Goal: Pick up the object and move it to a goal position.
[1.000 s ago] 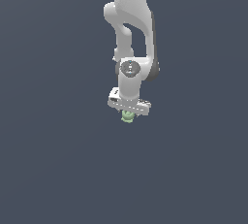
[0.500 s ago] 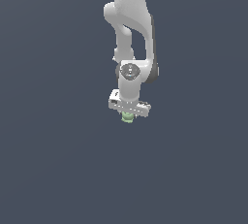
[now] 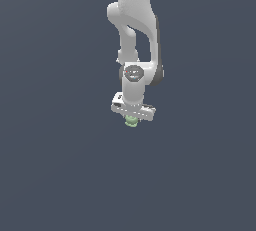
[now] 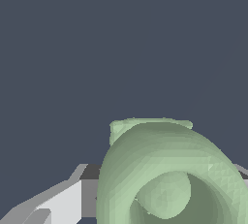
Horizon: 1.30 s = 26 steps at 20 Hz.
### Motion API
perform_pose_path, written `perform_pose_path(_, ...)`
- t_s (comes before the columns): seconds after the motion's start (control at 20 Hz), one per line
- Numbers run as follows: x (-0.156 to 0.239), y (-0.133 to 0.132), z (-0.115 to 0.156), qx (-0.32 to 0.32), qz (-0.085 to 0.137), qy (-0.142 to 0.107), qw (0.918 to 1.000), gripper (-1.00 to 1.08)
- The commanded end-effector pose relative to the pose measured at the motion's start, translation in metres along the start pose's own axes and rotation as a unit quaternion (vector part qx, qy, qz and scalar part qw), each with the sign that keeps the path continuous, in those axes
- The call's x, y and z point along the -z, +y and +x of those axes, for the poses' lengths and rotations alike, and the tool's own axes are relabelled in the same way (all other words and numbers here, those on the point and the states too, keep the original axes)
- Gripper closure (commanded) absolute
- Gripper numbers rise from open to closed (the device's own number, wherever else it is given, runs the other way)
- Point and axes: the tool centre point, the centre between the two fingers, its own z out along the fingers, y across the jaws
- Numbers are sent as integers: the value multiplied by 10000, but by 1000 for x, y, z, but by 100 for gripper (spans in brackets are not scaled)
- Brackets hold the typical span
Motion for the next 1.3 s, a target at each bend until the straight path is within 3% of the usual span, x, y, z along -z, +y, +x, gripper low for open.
perform_pose_path(0.0, 5, 2, 6, 15, 28, 70, 10000, 108)
perform_pose_path(0.3, 29, 9, 35, 120, 189, 442, 9988, 108)
perform_pose_path(0.6, 72, 21, 77, 282, 441, 1020, 9934, 108)
perform_pose_path(1.25, 185, 51, 156, 652, 1041, 2324, 9648, 108)
